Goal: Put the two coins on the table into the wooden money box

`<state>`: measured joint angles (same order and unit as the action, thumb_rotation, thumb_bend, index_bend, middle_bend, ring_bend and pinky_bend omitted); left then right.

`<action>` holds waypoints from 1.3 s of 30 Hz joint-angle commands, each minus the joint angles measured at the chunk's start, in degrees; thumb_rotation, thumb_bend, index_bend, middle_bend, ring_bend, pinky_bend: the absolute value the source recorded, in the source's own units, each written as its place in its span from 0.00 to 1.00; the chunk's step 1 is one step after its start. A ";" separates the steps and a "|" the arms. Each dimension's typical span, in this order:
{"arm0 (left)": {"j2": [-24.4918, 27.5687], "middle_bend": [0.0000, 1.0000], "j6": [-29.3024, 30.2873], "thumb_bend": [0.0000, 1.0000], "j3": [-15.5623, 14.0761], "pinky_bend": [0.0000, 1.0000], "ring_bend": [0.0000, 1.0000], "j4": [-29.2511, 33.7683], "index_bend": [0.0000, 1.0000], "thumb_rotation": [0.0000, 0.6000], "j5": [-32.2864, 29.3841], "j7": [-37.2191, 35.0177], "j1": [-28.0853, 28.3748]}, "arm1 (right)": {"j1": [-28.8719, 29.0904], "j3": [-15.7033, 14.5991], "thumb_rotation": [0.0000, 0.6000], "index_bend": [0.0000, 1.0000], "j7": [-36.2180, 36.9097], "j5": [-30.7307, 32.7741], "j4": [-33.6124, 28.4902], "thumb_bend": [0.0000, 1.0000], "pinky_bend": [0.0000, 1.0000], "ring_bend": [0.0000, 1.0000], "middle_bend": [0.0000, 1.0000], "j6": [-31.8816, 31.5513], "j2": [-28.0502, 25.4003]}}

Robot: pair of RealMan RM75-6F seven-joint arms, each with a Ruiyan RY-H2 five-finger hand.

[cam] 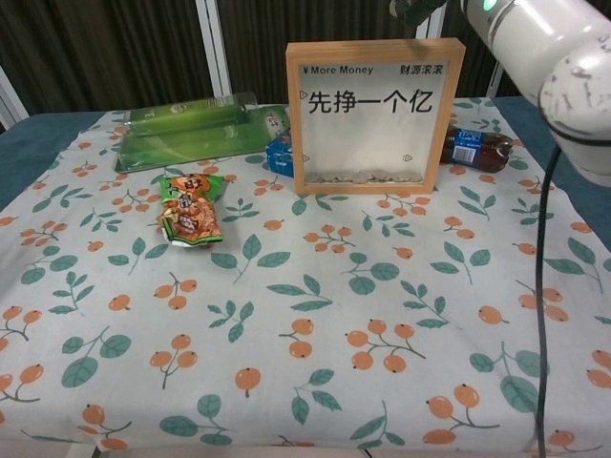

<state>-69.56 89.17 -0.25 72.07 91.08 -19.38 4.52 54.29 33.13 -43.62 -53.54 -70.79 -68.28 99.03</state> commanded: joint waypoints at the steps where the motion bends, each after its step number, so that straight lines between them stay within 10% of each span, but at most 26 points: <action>1: 0.00 0.00 -0.06 0.38 0.04 0.05 0.00 -0.08 0.00 1.00 -0.13 -0.14 -0.02 | 1.44 0.11 1.00 0.75 -0.45 1.95 1.16 0.62 0.00 0.00 0.18 0.35 1.48; 21: -0.28 0.00 -0.51 0.38 0.11 0.05 0.00 -0.92 0.00 1.00 -0.53 -0.69 -0.07 | 3.76 -2.19 1.00 0.73 -1.22 6.77 2.75 0.62 0.00 0.00 0.18 -0.70 2.59; 23: -0.27 0.00 -0.55 0.38 0.12 0.05 0.00 -0.87 0.00 1.00 -0.54 -0.63 -0.06 | 3.71 -2.32 1.00 0.64 -1.34 7.52 2.32 0.62 0.00 0.00 0.18 -0.42 2.34; 28: -0.24 0.00 -0.57 0.38 0.16 0.05 0.00 -0.75 0.00 1.00 -0.58 -0.48 -0.05 | 3.05 -2.89 1.00 0.05 -1.82 9.03 0.08 0.62 0.00 0.00 0.14 0.16 0.69; 34: 0.01 0.00 -0.26 0.38 0.28 0.05 0.00 -0.52 0.00 1.00 -0.53 -0.65 -0.11 | -1.80 -5.57 1.00 0.00 3.83 2.00 -7.41 0.62 0.00 0.00 0.10 -5.31 -4.47; 39: 0.47 0.00 -0.20 0.38 0.31 0.05 0.00 0.48 0.00 1.00 0.16 0.32 0.35 | -13.65 -14.61 1.00 0.00 13.96 -11.85 -19.46 0.62 0.00 0.00 0.09 -13.78 -15.53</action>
<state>-69.22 88.87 0.04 72.29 91.06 -19.31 4.75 48.35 24.78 -36.46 -57.29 -82.61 -76.64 90.98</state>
